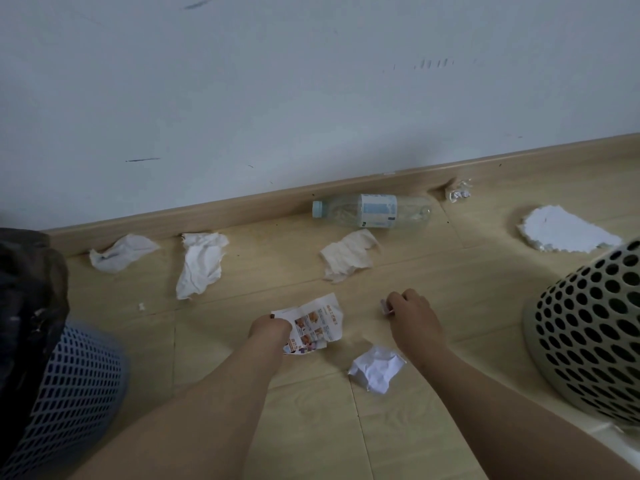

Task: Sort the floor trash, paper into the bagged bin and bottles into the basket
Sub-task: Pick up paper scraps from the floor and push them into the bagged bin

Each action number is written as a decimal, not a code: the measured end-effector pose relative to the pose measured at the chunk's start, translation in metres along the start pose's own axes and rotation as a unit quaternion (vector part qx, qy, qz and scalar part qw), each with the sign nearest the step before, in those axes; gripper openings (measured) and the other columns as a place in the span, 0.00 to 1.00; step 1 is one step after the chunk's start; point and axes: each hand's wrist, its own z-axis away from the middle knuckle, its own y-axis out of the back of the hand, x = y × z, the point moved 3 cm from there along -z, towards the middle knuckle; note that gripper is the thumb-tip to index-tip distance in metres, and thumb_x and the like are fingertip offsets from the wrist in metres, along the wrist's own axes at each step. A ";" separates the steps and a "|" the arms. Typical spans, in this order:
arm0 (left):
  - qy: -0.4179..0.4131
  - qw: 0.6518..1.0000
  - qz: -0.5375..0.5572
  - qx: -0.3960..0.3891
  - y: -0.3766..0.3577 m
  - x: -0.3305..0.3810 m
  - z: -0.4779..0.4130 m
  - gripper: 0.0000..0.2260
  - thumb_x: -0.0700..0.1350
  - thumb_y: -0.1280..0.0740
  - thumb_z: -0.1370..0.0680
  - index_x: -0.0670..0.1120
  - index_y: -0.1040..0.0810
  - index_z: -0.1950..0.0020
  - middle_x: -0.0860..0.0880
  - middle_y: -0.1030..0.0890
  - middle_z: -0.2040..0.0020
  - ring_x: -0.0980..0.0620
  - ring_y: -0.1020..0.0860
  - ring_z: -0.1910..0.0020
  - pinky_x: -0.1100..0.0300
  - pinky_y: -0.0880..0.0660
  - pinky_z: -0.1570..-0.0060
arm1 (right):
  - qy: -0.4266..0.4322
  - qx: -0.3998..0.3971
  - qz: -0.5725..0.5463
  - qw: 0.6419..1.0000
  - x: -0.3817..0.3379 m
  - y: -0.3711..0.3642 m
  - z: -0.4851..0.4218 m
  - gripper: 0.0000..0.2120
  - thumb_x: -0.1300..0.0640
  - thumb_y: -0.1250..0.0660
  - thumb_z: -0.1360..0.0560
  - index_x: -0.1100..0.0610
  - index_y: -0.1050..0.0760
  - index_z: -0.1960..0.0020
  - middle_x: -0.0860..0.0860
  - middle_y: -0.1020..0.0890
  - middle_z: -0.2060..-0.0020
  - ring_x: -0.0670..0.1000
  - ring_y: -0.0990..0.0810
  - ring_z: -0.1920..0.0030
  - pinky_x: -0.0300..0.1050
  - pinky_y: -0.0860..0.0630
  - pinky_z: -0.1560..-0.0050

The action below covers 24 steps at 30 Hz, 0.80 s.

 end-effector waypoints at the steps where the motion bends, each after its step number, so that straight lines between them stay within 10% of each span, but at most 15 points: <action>1: -0.003 1.000 -0.006 0.001 0.000 0.000 0.001 0.10 0.35 0.40 0.21 0.42 0.30 0.63 0.45 0.28 0.66 0.46 0.29 0.67 0.56 0.31 0.65 | -0.010 0.003 -0.011 1.000 0.003 0.000 0.000 0.10 0.58 0.46 0.20 0.58 0.27 0.45 0.56 0.25 0.47 0.56 0.26 0.48 0.44 0.32 0.55; 7: -0.025 1.000 -0.016 -0.008 0.000 0.004 0.008 0.08 0.34 0.43 0.21 0.43 0.25 0.50 0.41 0.23 0.60 0.42 0.24 0.57 0.57 0.26 0.66 | -0.136 0.087 -0.210 0.964 0.011 0.023 0.016 0.04 0.61 0.38 0.25 0.62 0.27 0.55 0.58 0.21 0.58 0.60 0.23 0.54 0.49 0.30 0.57; 10: -0.020 1.000 -0.022 0.006 0.003 0.004 0.004 0.08 0.33 0.43 0.21 0.42 0.26 0.49 0.40 0.23 0.55 0.43 0.25 0.53 0.54 0.27 0.59 | -0.028 0.153 -0.165 0.974 -0.014 0.029 0.039 0.02 0.64 0.33 0.31 0.60 0.26 0.60 0.55 0.23 0.60 0.56 0.26 0.57 0.45 0.34 0.59; 14: -0.011 0.999 -0.043 0.015 0.002 0.006 0.002 0.04 0.34 0.42 0.21 0.40 0.29 0.51 0.42 0.26 0.60 0.45 0.27 0.53 0.55 0.31 0.53 | 0.103 0.018 -0.004 0.995 -0.041 -0.011 0.083 0.11 0.52 0.40 0.28 0.52 0.24 0.48 0.49 0.25 0.41 0.55 0.25 0.40 0.52 0.31 0.42; 20: -0.018 0.999 -0.037 0.002 0.004 0.003 0.007 0.08 0.34 0.42 0.22 0.41 0.26 0.46 0.43 0.25 0.61 0.44 0.26 0.54 0.56 0.30 0.54 | 0.233 0.031 0.146 0.961 -0.034 -0.023 0.076 0.14 0.52 0.23 0.45 0.50 0.18 0.60 0.52 0.17 0.62 0.55 0.19 0.67 0.42 0.25 0.73; 24: -0.022 0.999 -0.025 0.008 0.008 0.003 0.010 0.12 0.34 0.42 0.22 0.39 0.24 0.42 0.42 0.25 0.56 0.44 0.26 0.54 0.55 0.30 0.54 | 0.116 0.005 0.117 0.986 -0.029 -0.012 0.052 0.12 0.54 0.45 0.22 0.53 0.26 0.43 0.54 0.22 0.56 0.56 0.20 0.62 0.43 0.30 0.71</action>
